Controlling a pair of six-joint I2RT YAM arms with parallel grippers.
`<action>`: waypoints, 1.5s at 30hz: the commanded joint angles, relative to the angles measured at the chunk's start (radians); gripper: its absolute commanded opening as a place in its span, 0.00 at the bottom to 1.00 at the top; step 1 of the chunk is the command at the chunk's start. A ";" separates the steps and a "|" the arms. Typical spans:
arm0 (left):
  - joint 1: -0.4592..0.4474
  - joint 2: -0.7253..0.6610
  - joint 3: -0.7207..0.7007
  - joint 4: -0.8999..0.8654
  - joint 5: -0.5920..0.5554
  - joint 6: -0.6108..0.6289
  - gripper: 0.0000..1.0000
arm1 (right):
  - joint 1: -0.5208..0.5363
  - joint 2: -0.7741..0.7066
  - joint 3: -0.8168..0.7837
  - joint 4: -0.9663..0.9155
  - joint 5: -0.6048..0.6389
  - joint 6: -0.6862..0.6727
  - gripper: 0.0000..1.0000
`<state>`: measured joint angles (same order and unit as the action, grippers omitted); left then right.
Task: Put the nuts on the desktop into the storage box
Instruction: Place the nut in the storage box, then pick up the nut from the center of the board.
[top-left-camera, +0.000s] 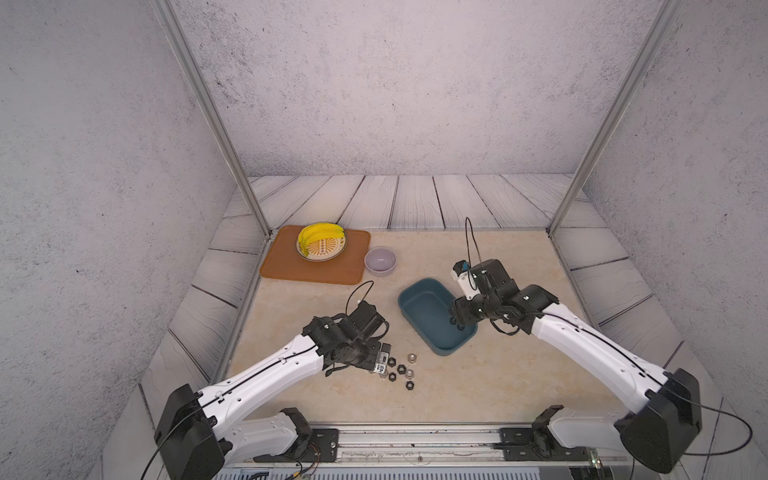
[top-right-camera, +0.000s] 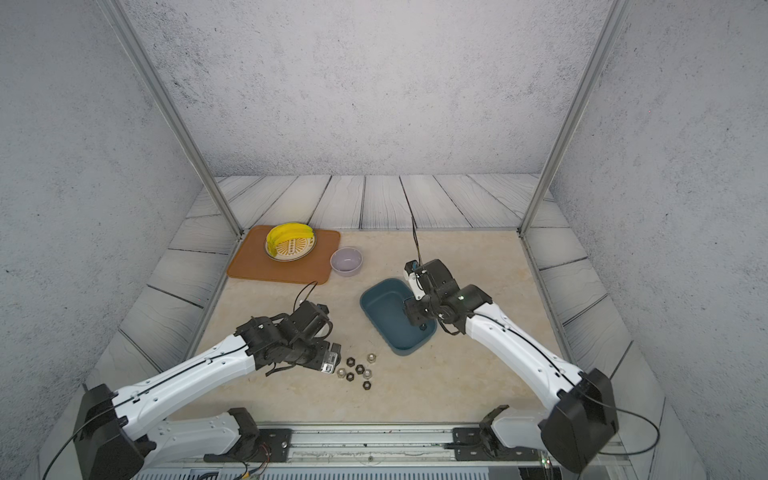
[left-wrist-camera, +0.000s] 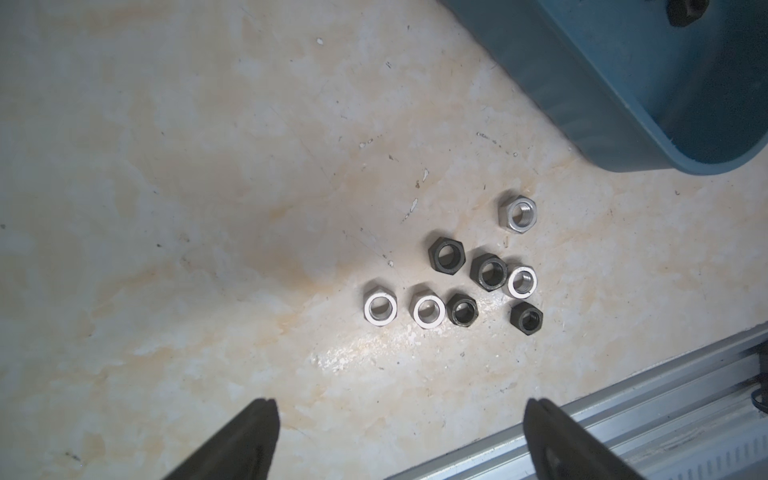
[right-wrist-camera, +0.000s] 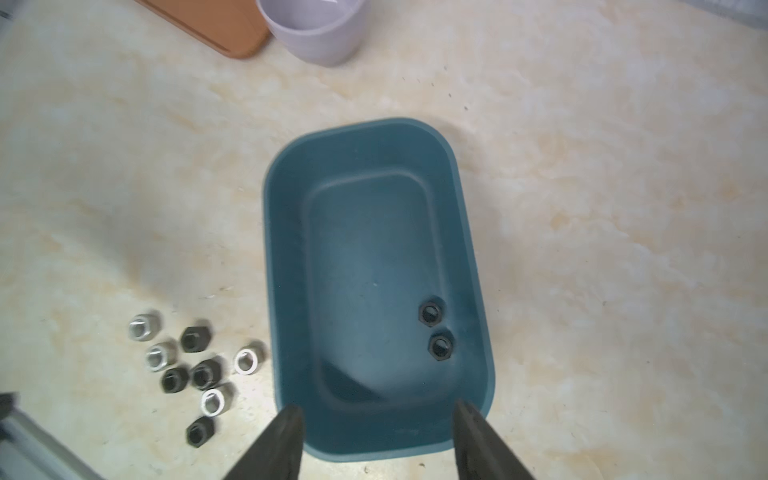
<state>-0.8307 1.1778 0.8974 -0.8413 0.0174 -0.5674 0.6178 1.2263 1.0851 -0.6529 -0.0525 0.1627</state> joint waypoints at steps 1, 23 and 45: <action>0.011 0.031 0.025 0.009 0.031 0.023 0.98 | 0.016 -0.115 -0.065 0.049 -0.086 0.002 0.72; 0.021 0.325 0.055 0.010 0.026 -0.005 0.70 | 0.060 -0.255 -0.134 -0.110 -0.263 0.061 0.99; 0.067 0.421 -0.013 0.118 0.059 -0.032 0.47 | 0.074 -0.228 -0.119 -0.110 -0.275 0.051 0.99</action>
<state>-0.7723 1.5913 0.9028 -0.7212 0.0753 -0.5926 0.6846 0.9989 0.9543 -0.7498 -0.3157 0.2169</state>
